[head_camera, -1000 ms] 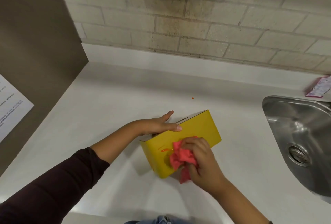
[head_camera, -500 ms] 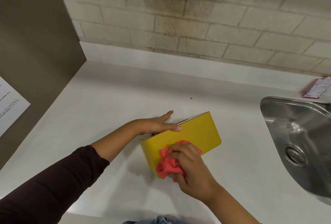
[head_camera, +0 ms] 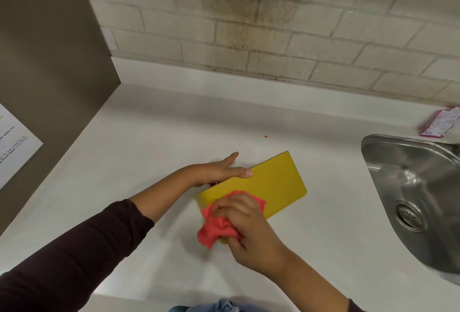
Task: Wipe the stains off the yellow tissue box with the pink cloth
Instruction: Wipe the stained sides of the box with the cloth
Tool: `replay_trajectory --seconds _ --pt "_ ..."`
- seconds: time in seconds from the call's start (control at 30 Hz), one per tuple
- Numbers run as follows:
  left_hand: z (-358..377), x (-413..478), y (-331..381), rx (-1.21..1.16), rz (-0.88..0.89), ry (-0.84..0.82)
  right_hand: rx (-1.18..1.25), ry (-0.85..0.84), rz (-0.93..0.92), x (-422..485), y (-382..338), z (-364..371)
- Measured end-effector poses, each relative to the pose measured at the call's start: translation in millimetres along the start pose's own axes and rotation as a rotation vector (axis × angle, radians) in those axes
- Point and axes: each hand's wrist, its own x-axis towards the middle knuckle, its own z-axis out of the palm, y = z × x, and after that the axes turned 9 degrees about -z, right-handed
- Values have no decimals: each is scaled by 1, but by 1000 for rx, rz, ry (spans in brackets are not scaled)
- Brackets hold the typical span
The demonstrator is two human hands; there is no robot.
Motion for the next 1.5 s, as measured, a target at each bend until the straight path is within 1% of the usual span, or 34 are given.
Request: replay_trajectory --seconds 0.1,0.23,0.27,0.3,0.33,0.37,0.4,0.43,0.47,0.5,0.53,0.57,0.6,0.63,0.73,0.87,0.97,1.07,1.13,1.2,1.27,1.33,1.37,1.4,1.43,1.47,1.5 --pt "-1 -1 0 -3 -5 -8 38 -126 -29 -16 -1 -6" --pt "-2 -4 0 6 -3 -12 48 -194 10 -37 2 -20" --pt "-2 -5 0 -4 -7 -9 29 -209 32 -45 5 -25" --pt "-3 -6 -1 -25 -9 -7 13 -202 93 -52 8 -29" --pt "-3 -7 -2 -43 -8 -7 33 -145 200 -62 11 -32" --pt "-3 -8 -3 -51 -3 -9 100 -10 356 -72 14 -35" --pt "-2 -9 -4 -46 9 -8 245 196 545 -79 14 -39" --pt "-1 -10 -5 -33 29 -4 456 424 706 -82 15 -46" --pt "1 -11 -4 -19 49 -1 699 612 817 -85 15 -52" --pt "3 -13 -3 -12 66 0 961 746 884 -89 16 -58" --pt "5 -15 -1 -12 81 1 1172 864 917 -92 19 -62" --pt "6 -18 1 -16 95 4 1329 978 917 -93 19 -66" --pt "5 -21 1 -17 111 10 1421 1057 903 -90 18 -68" --pt "3 -24 4 -5 136 14 1472 1081 857 -88 16 -71" --pt "-6 -33 9 85 222 -36 1584 1077 757 -75 8 -78" --pt "-14 -44 7 167 257 -119 1641 1016 691 -65 1 -81" --pt "-20 -56 3 187 286 -159 1611 1005 720 -60 -2 -77" --pt "-24 -69 1 221 326 -146 1620 1005 728 -54 -8 -74" --pt "-23 -79 -4 281 346 -57 1645 1004 725 -47 -12 -71" --pt "-17 -92 -8 275 364 45 1684 995 699 -42 -15 -69" --pt "-6 -103 -9 114 388 100 1721 935 670 -37 -20 -67" --pt "14 -111 -6 -195 398 183 1780 832 653 -30 -22 -63" --pt "24 -110 -6 -318 403 266 1822 801 623 -25 -27 -60" --pt "33 -108 -6 -380 415 381 1819 770 631 -22 -30 -59" --pt "41 -105 -7 -395 435 505 1729 747 686 -17 -34 -58" --pt "45 -102 -8 -400 458 610 1668 689 738 -17 -34 -57" --pt "48 -100 -9 -410 473 681 1586 647 817 -19 -34 -59"
